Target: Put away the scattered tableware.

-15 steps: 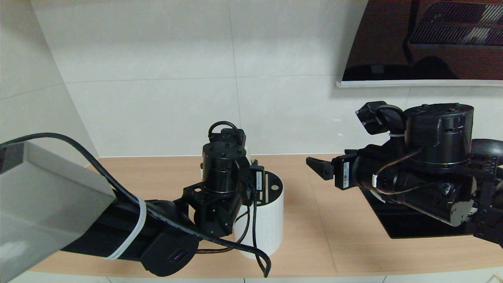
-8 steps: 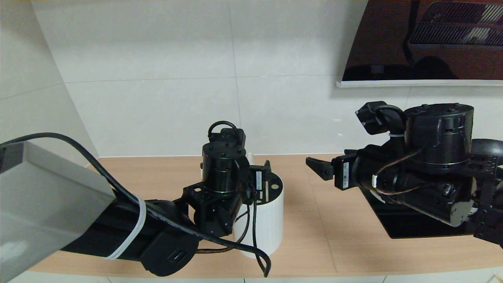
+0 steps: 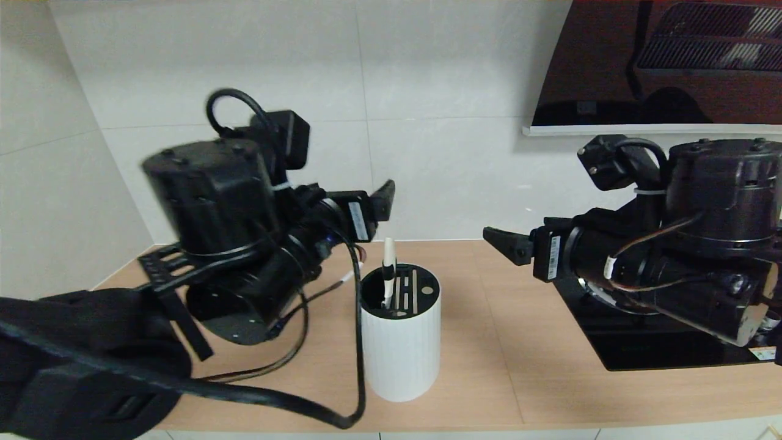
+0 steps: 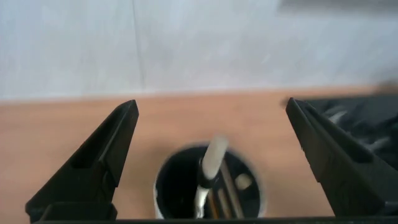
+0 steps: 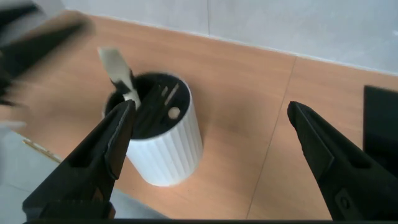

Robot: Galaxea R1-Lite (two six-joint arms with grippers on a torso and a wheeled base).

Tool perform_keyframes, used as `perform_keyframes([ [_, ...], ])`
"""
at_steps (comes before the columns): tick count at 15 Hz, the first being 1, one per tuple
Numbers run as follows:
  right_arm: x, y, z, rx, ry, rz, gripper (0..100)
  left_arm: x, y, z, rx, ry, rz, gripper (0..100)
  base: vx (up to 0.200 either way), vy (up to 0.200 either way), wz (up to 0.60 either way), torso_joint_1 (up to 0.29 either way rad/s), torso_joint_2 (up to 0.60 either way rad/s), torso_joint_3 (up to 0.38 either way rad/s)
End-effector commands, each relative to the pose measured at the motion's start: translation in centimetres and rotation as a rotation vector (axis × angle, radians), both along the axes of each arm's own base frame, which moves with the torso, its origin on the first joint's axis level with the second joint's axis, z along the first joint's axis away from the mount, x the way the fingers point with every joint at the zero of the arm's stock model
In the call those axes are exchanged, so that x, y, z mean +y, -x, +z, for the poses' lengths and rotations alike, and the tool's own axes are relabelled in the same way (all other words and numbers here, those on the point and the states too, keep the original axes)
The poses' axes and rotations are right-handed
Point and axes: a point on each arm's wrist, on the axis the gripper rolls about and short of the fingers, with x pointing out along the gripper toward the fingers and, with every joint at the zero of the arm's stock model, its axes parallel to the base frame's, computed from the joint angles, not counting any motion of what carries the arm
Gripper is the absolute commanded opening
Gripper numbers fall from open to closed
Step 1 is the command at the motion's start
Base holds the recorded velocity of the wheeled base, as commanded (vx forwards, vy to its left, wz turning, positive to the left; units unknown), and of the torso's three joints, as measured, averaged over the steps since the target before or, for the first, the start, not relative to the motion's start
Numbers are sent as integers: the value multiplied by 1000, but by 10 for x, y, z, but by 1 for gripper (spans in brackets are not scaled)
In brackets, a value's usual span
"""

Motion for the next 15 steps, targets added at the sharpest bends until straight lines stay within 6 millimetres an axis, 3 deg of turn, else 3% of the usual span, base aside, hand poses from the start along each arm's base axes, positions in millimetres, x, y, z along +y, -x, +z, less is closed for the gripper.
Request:
perform_keyframes([
  [1,-16,13,25,-73,-58,-24,100,49,45,60,-187,58,27,100,0,0,0,0,0,0],
  [3,-32,21,37,-110,-82,-65,100,74,66,74,-221,39,68,100,0,0,0,0,0,0],
  [4,-54,34,41,-137,-94,-137,100,97,93,74,-206,9,83,100,0,0,0,0,0,0],
  [7,-105,104,37,-269,-47,-131,100,154,170,50,-140,-44,89,100,0,0,0,0,0,0],
  [9,-141,146,35,-363,-69,-222,100,184,210,27,-97,-78,164,100,0,0,0,0,0,0],
  [10,-152,159,31,-379,-71,-262,100,192,225,20,-102,-81,170,100,0,0,0,0,0,0],
  [12,-179,215,14,-410,-64,-359,100,207,265,-8,-102,-91,230,100,0,0,0,0,0,0],
  [15,-195,288,-25,-457,-28,-474,100,211,301,-39,-144,-83,315,100,0,0,0,0,0,0],
])
